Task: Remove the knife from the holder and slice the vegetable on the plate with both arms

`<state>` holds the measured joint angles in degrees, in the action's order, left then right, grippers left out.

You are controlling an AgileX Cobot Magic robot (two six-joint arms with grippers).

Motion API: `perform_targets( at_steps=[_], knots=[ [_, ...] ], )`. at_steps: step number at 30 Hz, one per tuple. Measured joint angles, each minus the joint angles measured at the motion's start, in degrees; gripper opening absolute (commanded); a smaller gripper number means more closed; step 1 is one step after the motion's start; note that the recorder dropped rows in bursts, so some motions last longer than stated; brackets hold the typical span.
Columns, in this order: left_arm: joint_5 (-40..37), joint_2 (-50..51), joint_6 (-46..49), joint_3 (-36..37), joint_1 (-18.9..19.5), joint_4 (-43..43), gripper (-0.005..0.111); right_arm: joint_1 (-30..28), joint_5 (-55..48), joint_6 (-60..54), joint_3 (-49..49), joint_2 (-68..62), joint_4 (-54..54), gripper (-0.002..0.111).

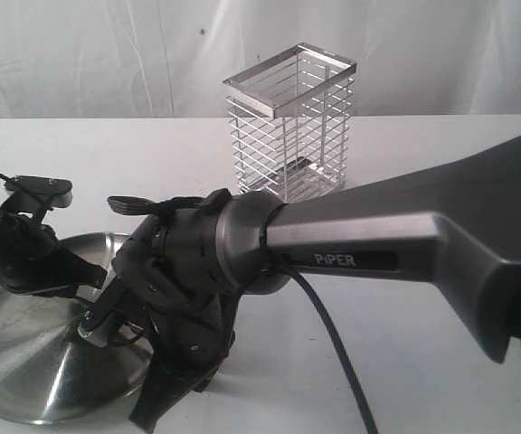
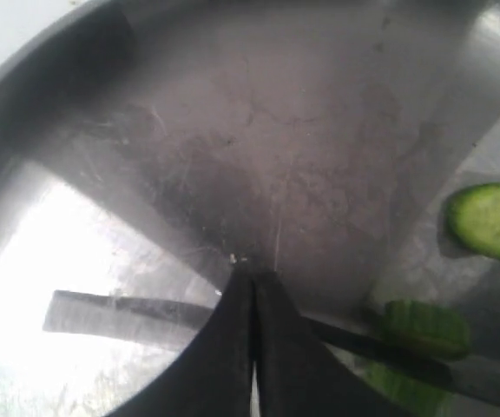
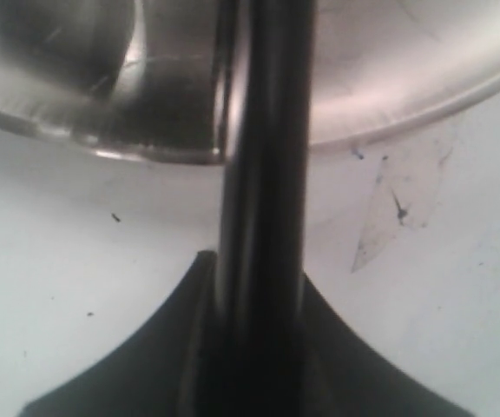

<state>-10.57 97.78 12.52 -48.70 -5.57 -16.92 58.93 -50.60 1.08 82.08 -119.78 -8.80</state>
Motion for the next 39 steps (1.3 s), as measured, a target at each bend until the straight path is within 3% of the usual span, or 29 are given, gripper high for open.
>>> perform_targets(
  at_steps=[7, 9, 12, 14, 17, 20, 22, 26, 31, 35, 39],
  knots=[
    [-9.4, -6.0, 0.2, -3.2, -0.2, -0.1, 0.002, 0.0, -0.7, -0.3, 0.0, 0.0, 0.0, 0.0],
    [-11.3, -7.8, 0.7, -3.3, -0.3, -0.1, 0.012, 0.0, -0.9, -0.3, 0.0, 0.0, 0.0, 0.0],
    [-14.0, -9.5, 1.3, -3.2, -0.4, -0.1, 0.036, 0.0, -1.0, -0.3, 0.0, 0.0, 0.0, 0.0],
    [-14.6, -9.9, 1.4, -2.6, -0.4, -0.1, 0.042, 0.0, -1.0, -0.3, 0.0, 0.0, 0.0, 0.0],
    [-15.8, -9.9, 2.6, 0.1, -0.4, -1.7, 0.031, 0.0, -1.2, -0.3, 0.0, 0.0, 0.0, 0.0],
    [-13.3, -9.9, 5.0, 4.3, -0.4, -5.3, 0.029, 0.0, -1.2, -0.3, 0.0, 0.0, 0.0, 0.0],
    [-11.0, -9.9, 5.3, 5.4, -0.4, -6.0, 0.032, 0.0, -1.2, -0.3, 0.0, 0.0, 0.0, 0.0],
    [-9.4, -9.0, 6.8, 5.8, -0.4, -6.2, 0.05, 0.0, -1.5, -0.3, 0.0, 0.0, 0.1, 0.0],
    [-6.9, -5.8, 10.9, 5.8, -2.4, -6.1, 0.05, 0.0, -2.2, -0.5, 0.0, 0.0, 0.3, 0.0],
    [-5.4, -3.6, 11.4, 5.8, -3.2, -6.1, 0.046, 0.0, -2.4, -0.6, 0.0, 0.0, 0.3, 0.0],
    [-4.8, -2.6, 11.7, 5.7, -3.4, -6.1, 0.034, 0.0, -2.3, -0.6, 0.0, 0.0, 0.4, 0.0]
  ],
)
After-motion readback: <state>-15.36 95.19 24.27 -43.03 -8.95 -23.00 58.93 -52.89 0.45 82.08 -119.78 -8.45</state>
